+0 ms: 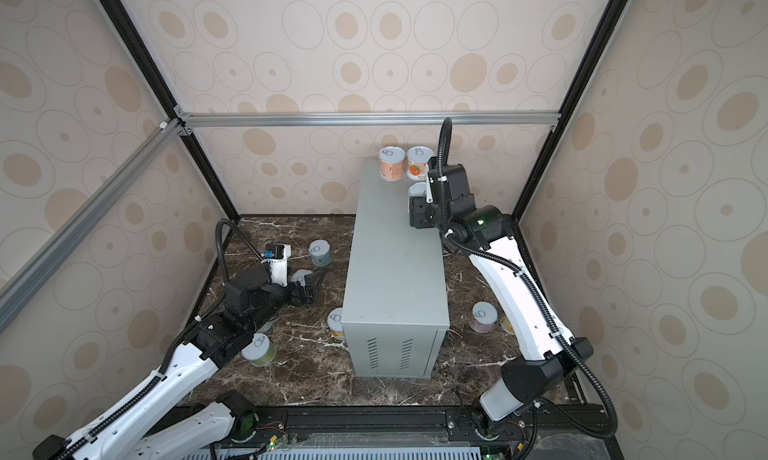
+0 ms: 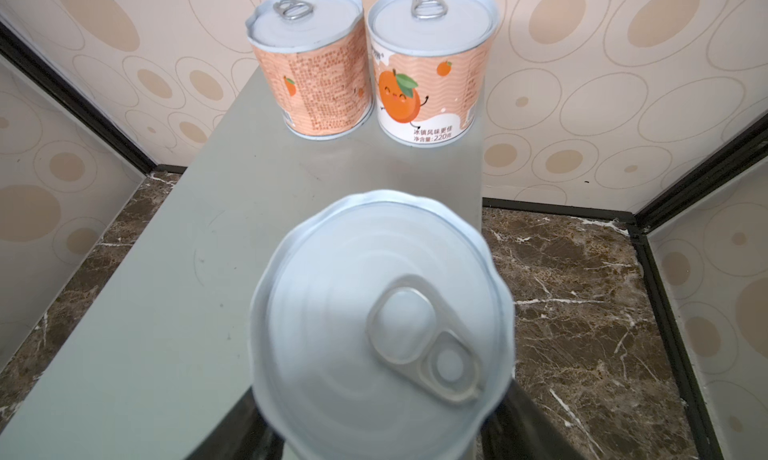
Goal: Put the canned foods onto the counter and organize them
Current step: 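Lower the pink can in front of the two orange cans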
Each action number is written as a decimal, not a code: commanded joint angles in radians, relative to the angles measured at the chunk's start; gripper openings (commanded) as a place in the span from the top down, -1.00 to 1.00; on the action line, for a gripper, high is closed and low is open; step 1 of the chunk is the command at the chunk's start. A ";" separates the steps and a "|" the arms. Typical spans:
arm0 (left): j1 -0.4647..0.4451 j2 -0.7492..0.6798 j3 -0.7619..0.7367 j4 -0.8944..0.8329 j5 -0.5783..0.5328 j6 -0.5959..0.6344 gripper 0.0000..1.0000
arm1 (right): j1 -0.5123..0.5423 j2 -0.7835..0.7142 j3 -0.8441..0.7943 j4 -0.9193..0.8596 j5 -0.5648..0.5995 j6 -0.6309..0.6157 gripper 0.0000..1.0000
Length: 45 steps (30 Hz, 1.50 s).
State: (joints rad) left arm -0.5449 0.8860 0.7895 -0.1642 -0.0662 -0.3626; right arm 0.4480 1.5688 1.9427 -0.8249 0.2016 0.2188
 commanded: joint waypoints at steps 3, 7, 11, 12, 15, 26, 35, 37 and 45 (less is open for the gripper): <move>0.010 -0.013 -0.004 0.029 0.026 -0.016 -0.98 | -0.033 0.060 0.014 -0.033 -0.070 0.001 -0.30; 0.011 -0.024 -0.011 0.044 0.049 -0.022 -0.98 | -0.048 0.103 0.045 -0.039 -0.088 -0.014 -0.30; 0.014 -0.029 -0.016 0.052 0.060 -0.027 -0.98 | -0.059 0.138 0.074 -0.038 -0.099 -0.019 -0.30; 0.014 -0.027 -0.016 0.052 0.064 -0.027 -0.98 | -0.061 0.148 0.082 -0.041 -0.097 -0.019 -0.30; 0.019 -0.025 -0.018 0.055 0.074 -0.030 -0.98 | -0.069 0.176 0.113 -0.045 -0.106 -0.022 -0.30; 0.047 -0.015 -0.027 0.075 0.117 -0.045 -0.98 | -0.077 0.278 0.265 -0.102 -0.099 -0.042 -0.30; 0.074 -0.010 -0.032 0.092 0.160 -0.058 -0.98 | -0.088 0.303 0.272 -0.100 -0.102 -0.041 -0.31; 0.078 -0.008 -0.033 0.092 0.163 -0.059 -0.98 | -0.090 0.308 0.275 -0.104 -0.094 -0.041 -0.31; 0.090 -0.001 -0.035 0.099 0.180 -0.065 -0.98 | -0.104 0.332 0.315 -0.121 -0.103 -0.040 -0.32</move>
State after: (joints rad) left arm -0.4671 0.8818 0.7536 -0.0944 0.0937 -0.4118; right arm 0.3580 1.8534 2.2570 -0.8291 0.1043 0.1722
